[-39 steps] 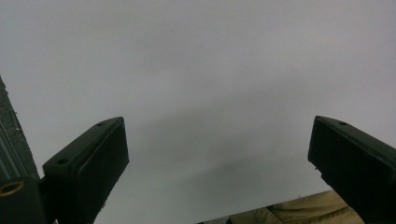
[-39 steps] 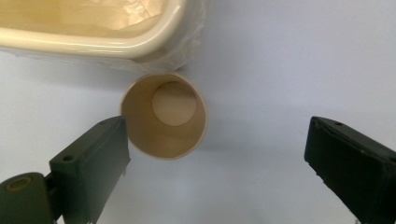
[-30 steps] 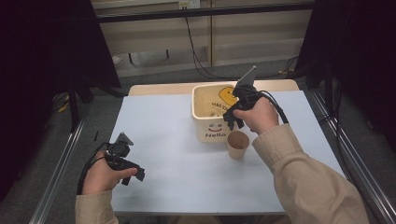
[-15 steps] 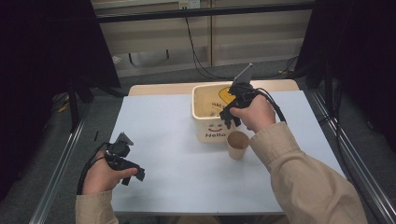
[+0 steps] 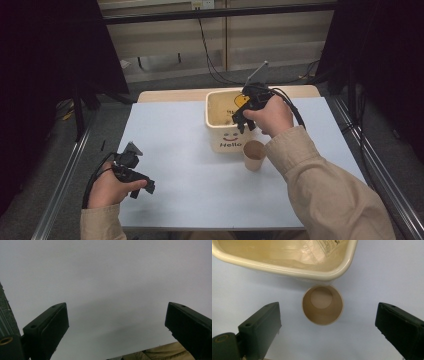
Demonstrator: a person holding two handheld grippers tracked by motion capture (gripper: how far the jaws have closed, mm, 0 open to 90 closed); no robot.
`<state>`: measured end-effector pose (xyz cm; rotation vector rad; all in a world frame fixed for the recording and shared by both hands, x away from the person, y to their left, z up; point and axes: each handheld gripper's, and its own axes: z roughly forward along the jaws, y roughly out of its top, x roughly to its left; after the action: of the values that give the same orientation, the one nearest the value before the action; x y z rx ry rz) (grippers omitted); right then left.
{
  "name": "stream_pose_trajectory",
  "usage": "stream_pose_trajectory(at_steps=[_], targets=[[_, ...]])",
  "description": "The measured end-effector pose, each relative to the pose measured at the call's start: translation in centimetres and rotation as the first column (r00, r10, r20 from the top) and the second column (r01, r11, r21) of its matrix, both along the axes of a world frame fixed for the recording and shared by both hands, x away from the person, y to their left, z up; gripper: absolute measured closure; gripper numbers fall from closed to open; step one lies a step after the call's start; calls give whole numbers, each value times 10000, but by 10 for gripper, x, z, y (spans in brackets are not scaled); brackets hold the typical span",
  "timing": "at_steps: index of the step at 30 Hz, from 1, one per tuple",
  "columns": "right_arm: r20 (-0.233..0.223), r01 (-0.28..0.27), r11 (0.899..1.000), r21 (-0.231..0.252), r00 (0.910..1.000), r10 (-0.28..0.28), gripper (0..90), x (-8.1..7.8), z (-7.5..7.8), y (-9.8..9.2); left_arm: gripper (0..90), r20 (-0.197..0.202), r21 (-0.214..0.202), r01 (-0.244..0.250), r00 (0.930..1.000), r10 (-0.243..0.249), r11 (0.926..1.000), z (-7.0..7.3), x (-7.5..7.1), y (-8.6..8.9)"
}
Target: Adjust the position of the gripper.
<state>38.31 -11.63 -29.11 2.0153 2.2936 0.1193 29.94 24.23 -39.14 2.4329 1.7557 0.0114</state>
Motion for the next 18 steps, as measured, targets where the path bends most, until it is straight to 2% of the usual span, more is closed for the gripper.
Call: stream_pose_trajectory(at_steps=[8,13,18], targets=[[-71,-79,9997,-253,9999,77,59,0,-11,6,48,152,-61,-129,9998,130,9999,0,-1,1],[-312,-72,9996,-278,9995,63,61,0,-25,8,48,60,-105,-71,10000,72,9999,1,-1,3],[-257,65,9998,-205,9996,-70,59,-1,-34,5,48,68,-89,-139,9999,140,9999,1,-1,3]])
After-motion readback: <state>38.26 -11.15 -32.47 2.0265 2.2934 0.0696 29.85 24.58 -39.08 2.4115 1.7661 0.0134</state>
